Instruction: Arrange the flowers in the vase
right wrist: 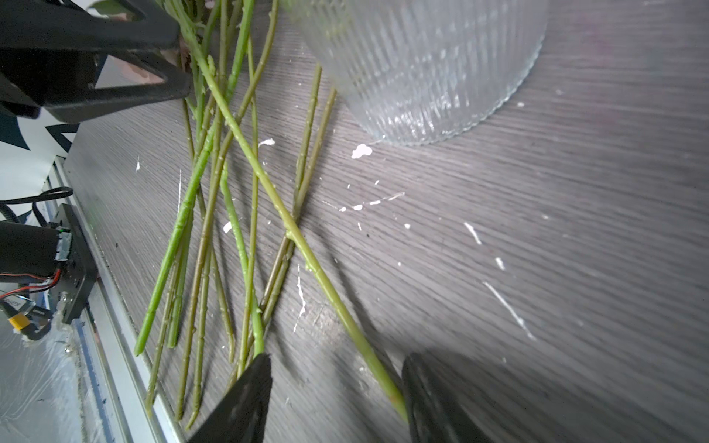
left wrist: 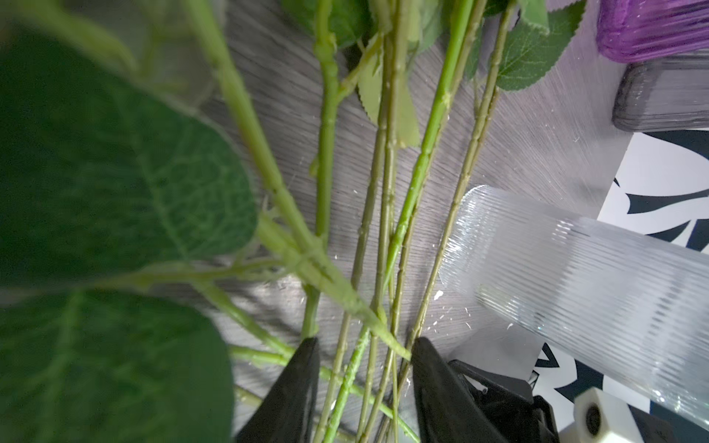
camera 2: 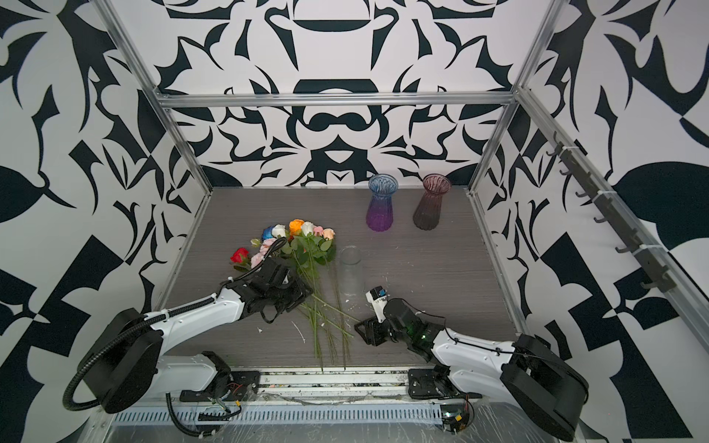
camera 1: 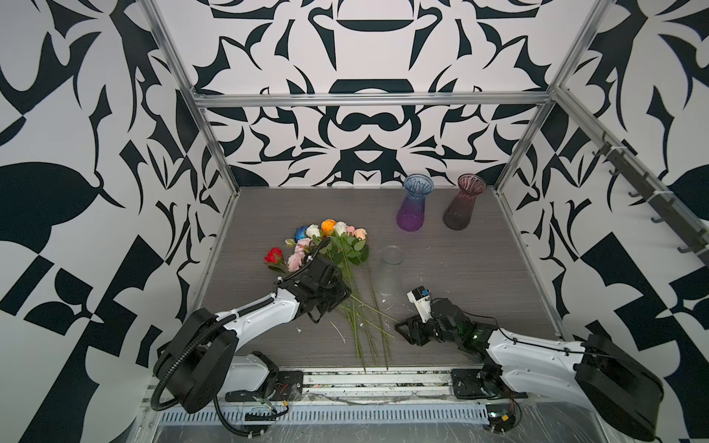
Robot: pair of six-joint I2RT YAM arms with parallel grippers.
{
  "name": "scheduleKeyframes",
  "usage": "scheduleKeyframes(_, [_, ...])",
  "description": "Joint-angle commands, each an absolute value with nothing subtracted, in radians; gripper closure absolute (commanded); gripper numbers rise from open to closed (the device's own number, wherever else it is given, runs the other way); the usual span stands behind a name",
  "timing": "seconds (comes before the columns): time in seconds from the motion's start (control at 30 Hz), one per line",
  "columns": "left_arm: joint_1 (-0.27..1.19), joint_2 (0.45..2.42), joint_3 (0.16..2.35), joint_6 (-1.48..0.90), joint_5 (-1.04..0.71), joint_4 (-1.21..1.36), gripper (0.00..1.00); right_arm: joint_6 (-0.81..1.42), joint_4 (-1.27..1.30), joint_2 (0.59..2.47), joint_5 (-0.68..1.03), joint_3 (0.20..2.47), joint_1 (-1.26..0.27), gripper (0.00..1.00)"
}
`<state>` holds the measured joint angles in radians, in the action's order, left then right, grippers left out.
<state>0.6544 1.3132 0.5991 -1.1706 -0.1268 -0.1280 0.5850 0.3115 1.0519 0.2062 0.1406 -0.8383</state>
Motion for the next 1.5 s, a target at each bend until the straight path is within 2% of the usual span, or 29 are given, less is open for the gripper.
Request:
scheduleKeyframes(0.0, [0.65,1.292,0.606,-1.204,-0.087,-0.149,0.55,0.606,0.293,1.086,0.22,0.123,-0.842,0.41])
scheduleKeyframes(0.67, [0.614,1.337,0.601,-1.226,-0.118,-0.094,0.58,0.603,0.327,1.12,0.271,0.123,-0.843,0.41])
scheduleKeyframes(0.8, [0.602,1.338,0.595,-1.23,-0.125,-0.088,0.62,0.604,0.327,1.122,0.273,0.124,-0.842,0.41])
scheduleKeyframes(1.07, [0.577,1.348,0.592,-1.23,-0.149,-0.069,0.75,0.604,0.334,1.16,0.276,0.133,-0.843,0.41])
scheduleKeyframes(1.47, [0.555,1.376,0.574,-1.239,-0.166,-0.042,0.75,0.604,0.335,1.173,0.29,0.137,-0.842,0.41])
